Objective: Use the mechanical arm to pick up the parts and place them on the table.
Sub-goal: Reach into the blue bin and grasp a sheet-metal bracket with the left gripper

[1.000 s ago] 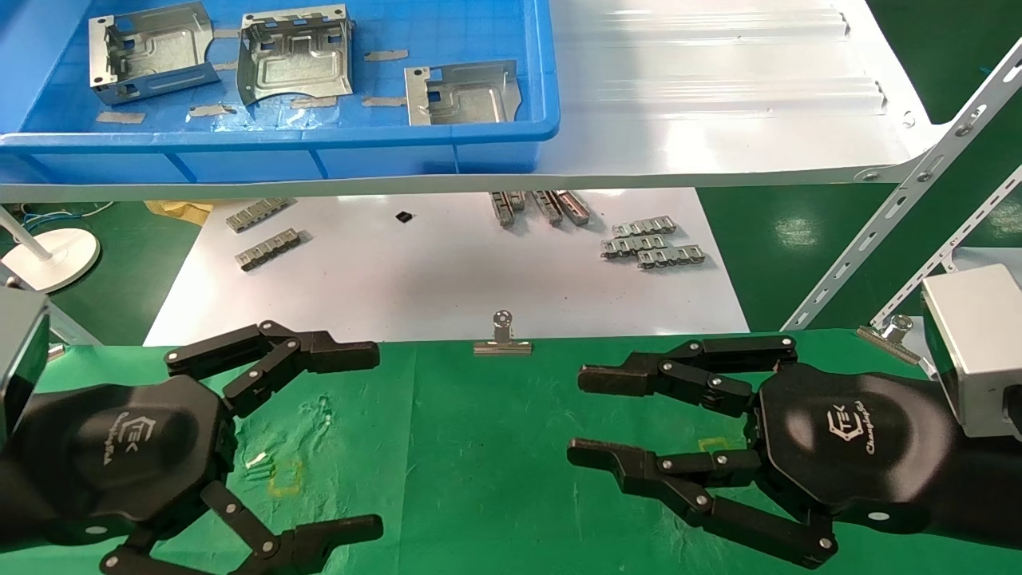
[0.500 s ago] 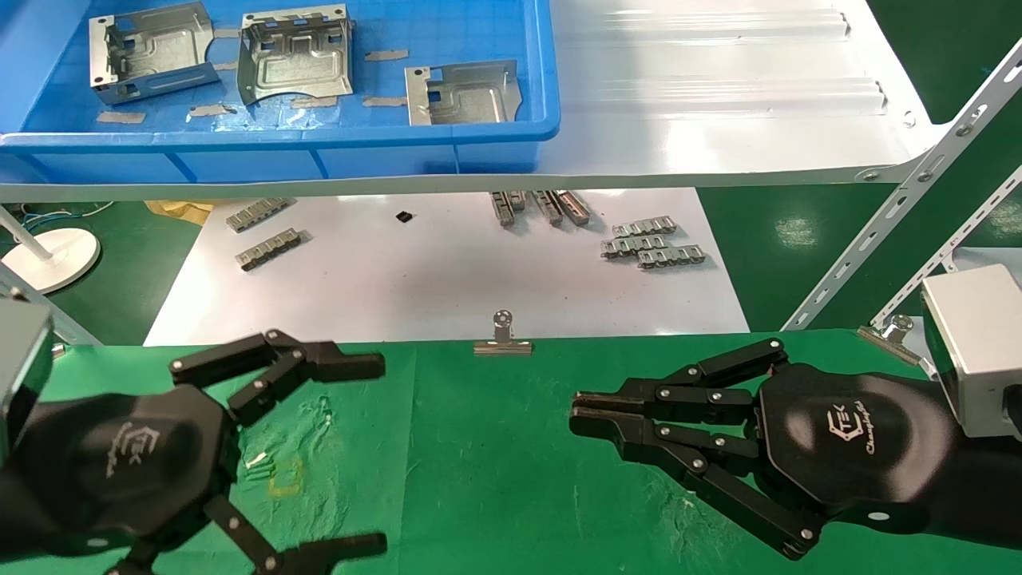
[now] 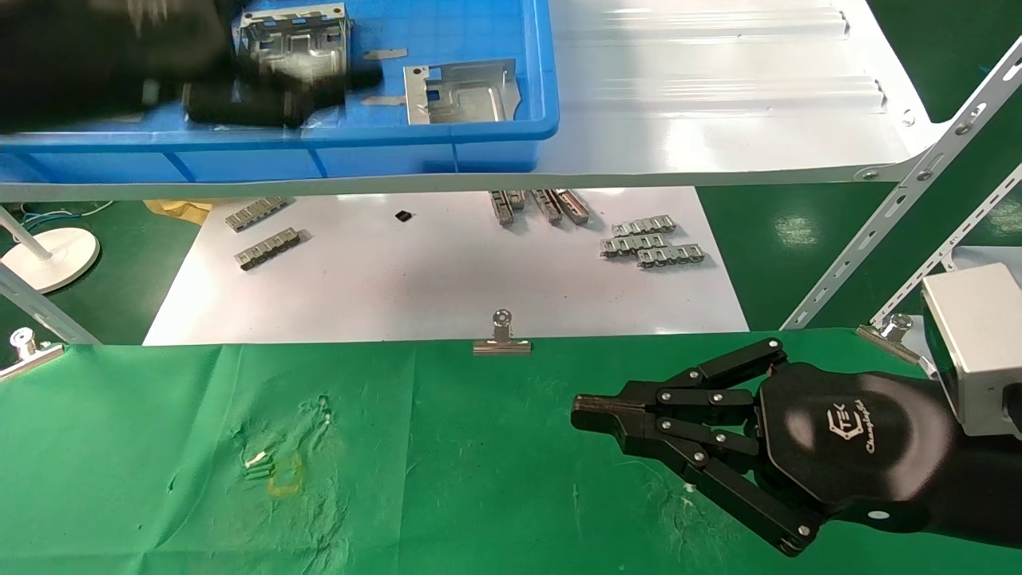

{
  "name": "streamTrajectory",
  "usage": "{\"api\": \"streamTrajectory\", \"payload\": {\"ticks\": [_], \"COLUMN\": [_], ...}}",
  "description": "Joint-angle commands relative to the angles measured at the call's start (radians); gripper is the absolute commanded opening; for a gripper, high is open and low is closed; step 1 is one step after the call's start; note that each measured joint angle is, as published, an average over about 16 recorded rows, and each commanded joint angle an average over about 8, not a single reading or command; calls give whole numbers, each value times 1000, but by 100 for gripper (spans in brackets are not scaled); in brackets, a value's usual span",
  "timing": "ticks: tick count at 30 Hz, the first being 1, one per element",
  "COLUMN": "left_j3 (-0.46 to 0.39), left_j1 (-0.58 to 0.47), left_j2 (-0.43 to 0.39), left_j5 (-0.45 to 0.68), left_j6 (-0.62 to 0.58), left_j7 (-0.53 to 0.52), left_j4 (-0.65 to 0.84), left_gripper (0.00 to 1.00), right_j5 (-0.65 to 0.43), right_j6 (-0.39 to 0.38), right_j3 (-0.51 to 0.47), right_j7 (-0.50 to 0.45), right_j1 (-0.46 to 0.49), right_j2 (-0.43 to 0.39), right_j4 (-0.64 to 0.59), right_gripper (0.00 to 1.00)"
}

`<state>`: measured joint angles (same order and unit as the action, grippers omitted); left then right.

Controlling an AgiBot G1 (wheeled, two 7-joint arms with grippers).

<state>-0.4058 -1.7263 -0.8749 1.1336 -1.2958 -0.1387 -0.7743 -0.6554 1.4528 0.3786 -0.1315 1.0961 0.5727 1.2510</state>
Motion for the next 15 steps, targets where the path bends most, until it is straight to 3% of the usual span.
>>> {"api": "streamTrajectory", "payload": {"ticks": [1, 8, 15], "left_j3": [-20, -100, -147], "left_j1": [-87, -270, -366], "left_j2": [-53, -199, -278], "left_j5": [65, 239, 319], "left_j6": [48, 235, 321], "left_j7": [32, 103, 120], "left_j4": [132, 454, 647], "left_gripper": [100, 100, 100], "right_j5": [0, 0, 0], "right_j6": [0, 0, 0], "right_j3": [0, 0, 0], "right_j7": [0, 0, 0], "right_j1": [0, 0, 0], "right_j2": [0, 0, 0], "right_j4": [0, 0, 0], "right_gripper": [0, 0, 0]}}
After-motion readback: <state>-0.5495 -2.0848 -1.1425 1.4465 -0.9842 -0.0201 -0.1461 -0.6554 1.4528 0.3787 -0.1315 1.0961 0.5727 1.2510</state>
